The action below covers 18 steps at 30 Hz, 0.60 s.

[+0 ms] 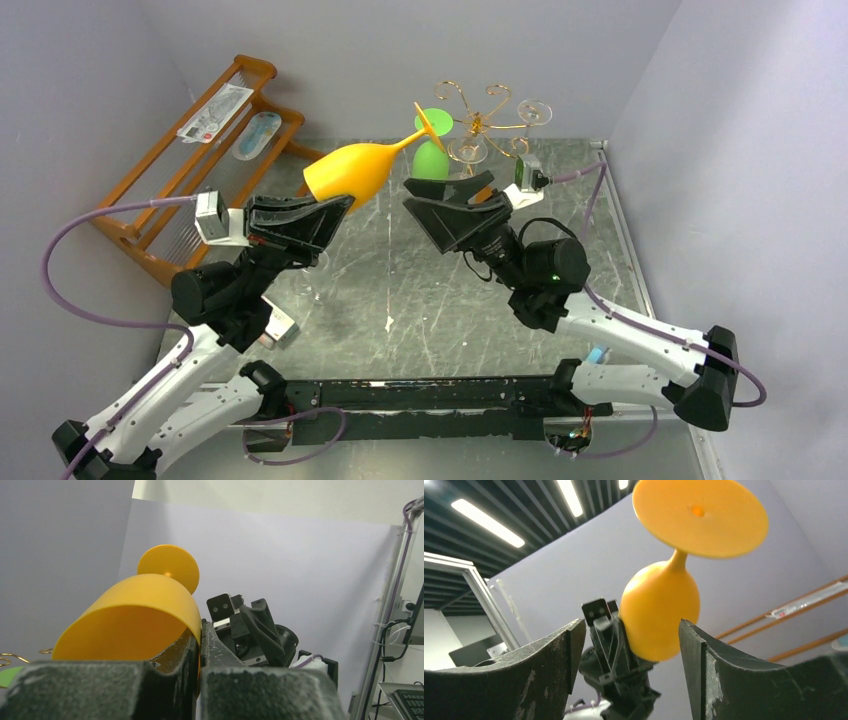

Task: Place the wine glass upside down on the wine glass rack

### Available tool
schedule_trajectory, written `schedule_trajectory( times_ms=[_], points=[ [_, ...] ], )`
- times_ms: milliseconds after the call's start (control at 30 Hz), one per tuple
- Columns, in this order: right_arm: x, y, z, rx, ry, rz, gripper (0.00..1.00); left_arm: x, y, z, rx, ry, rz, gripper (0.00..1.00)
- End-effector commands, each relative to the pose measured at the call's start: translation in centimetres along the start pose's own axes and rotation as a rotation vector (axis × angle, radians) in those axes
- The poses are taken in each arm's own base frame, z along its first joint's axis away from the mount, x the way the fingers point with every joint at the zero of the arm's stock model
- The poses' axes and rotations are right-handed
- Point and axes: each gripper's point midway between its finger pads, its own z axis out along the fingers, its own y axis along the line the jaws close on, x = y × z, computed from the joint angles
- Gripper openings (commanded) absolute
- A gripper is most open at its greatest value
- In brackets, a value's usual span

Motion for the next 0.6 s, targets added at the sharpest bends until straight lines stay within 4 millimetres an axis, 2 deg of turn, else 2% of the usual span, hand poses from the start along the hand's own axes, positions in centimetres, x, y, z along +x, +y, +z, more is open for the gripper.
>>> schedule_trajectory(
  times_ms=[0,200,300,333,433,567],
  points=[
    [-2.6,0.7,2.1,0.023,-0.153,-0.018,0.69,-1.5,-1.7,-0.3,0.072,-0.072,0.005,0.05],
    [-3.5,-0.1,4.8,0.111,-0.205,0.046,0.62,-1.4,-2.2,-0.6,0.092,-0.066,-0.009,0.05],
    [-3.3,-0.5,5.4,0.132,-0.215,0.057,0.59,-1.3,-2.3,-0.7,0.098,-0.064,-0.018,0.05],
    [-3.4,-0.5,5.6,0.134,-0.218,0.059,0.56,-1.3,-2.3,-0.8,0.099,-0.065,-0.023,0.05],
    [-3.1,-0.5,5.9,0.132,-0.216,0.054,0.39,-1.0,-2.4,-1.0,0.106,-0.056,-0.027,0.05],
    [-3.2,-0.7,6.0,0.143,-0.220,0.052,0.25,-0.3,-2.1,-1.1,0.087,-0.007,-0.012,0.05]
  ],
)
